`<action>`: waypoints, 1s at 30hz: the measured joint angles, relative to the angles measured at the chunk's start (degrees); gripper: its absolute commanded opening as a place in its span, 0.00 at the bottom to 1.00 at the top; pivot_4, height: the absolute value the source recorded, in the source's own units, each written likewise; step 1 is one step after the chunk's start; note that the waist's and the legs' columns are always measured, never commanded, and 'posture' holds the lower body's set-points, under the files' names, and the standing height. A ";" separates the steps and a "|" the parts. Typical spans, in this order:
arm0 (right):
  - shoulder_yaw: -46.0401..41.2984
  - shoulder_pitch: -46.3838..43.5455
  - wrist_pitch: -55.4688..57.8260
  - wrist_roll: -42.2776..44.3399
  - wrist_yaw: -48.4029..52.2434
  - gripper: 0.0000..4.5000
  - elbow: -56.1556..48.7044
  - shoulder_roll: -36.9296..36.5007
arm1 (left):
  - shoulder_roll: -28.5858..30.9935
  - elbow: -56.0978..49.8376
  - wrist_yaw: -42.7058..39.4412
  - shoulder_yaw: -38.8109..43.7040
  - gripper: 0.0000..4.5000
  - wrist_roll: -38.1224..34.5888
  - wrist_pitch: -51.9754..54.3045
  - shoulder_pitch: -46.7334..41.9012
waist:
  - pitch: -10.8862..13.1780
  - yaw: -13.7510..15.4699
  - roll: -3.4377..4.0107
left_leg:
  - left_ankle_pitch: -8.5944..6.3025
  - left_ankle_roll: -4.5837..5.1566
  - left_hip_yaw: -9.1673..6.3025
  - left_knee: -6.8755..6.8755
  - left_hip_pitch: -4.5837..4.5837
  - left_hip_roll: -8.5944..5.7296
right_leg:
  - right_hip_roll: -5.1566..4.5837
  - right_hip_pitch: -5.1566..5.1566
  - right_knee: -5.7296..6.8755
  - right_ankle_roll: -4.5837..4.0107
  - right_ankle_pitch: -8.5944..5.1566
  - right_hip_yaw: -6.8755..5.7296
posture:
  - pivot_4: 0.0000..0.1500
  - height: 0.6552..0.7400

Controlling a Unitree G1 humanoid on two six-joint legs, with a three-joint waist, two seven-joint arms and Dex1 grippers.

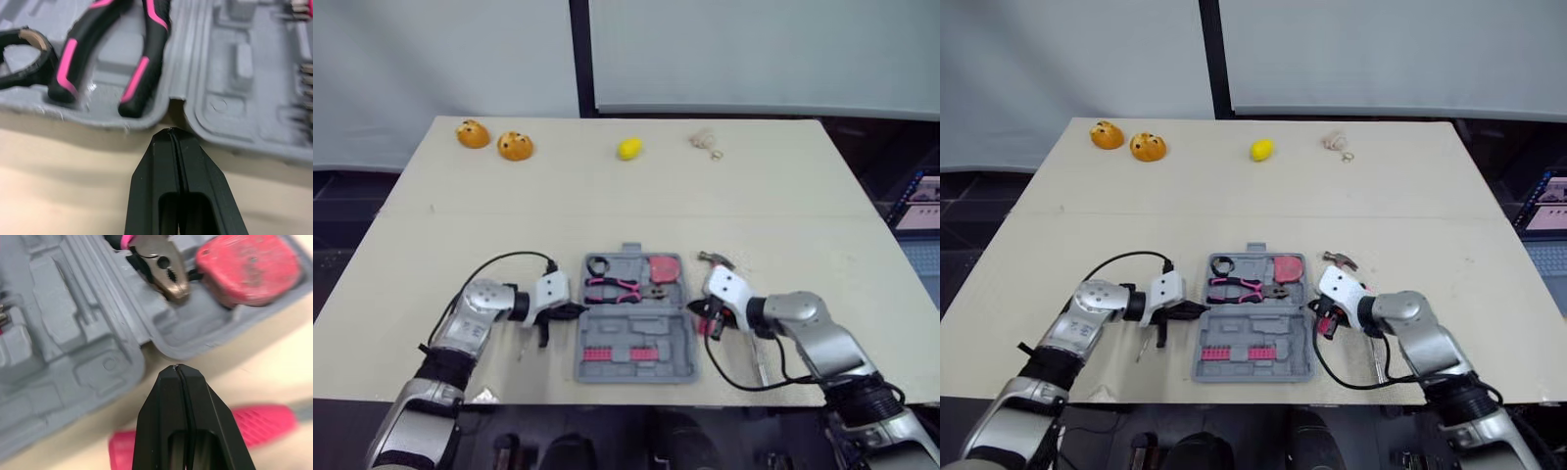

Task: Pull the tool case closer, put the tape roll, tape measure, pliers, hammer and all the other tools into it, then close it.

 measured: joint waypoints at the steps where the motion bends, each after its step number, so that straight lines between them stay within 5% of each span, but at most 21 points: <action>1: -1.00 0.75 0.60 0.46 0.11 0.00 -1.17 -0.86 | 1.32 -1.05 -0.30 0.18 0.01 -0.28 0.34 0.94 | 0.00 0.01 0.00 | 0.00 -0.01 -0.01 -0.01 0.01 0.01 | 0.00 0.00 0.00 -0.01 -0.01 0.00 | 1.00 0.96; 3: -2.68 2.22 1.51 1.68 0.38 0.00 -3.17 -2.30 | 3.55 -2.73 -0.70 0.75 0.01 -0.87 0.51 2.45 | 0.01 0.04 0.01 | 0.00 -0.01 -0.02 -0.02 0.01 0.01 | -0.01 -0.01 0.00 -0.02 -0.01 0.00 | 1.00 0.96; 6: -10.05 7.96 5.67 8.16 2.44 0.19 -9.97 -5.56 | 8.02 -8.81 -4.62 5.47 0.19 -7.64 3.45 8.46 | 0.10 0.20 0.06 | -0.03 -0.01 -0.04 -0.06 -0.09 0.04 | -0.03 -0.09 -0.05 -0.03 -0.02 -0.02 | 1.00 0.96; 13: -39.22 28.44 13.37 22.68 11.38 0.99 -19.29 -13.83 | 20.84 -20.78 -10.45 25.14 0.98 -25.31 22.79 25.06 | 0.16 0.35 0.03 | -0.25 0.31 -0.18 -0.17 0.08 0.00 | -0.14 0.15 -0.27 -0.01 -0.01 -0.05 | 1.00 0.96; 21: -56.47 39.19 10.71 22.57 14.04 1.00 -12.27 -15.21 | 23.31 -5.48 -4.22 34.96 0.99 -23.20 19.23 29.82 | 0.24 0.20 -0.15 | -0.29 0.33 -0.13 -0.63 0.15 -0.07 | -0.11 0.08 -0.46 -0.03 0.00 -0.05 | 1.00 0.96; 30: -60.92 40.74 4.37 20.72 14.55 1.00 -2.87 -17.24 | 25.83 4.70 -3.84 39.58 0.99 -22.35 14.24 30.30 | 0.25 0.19 -0.14 | -0.18 0.11 -0.03 -0.91 0.18 -0.06 | -0.12 0.02 -0.66 -0.07 -0.02 -0.05 | 1.00 0.96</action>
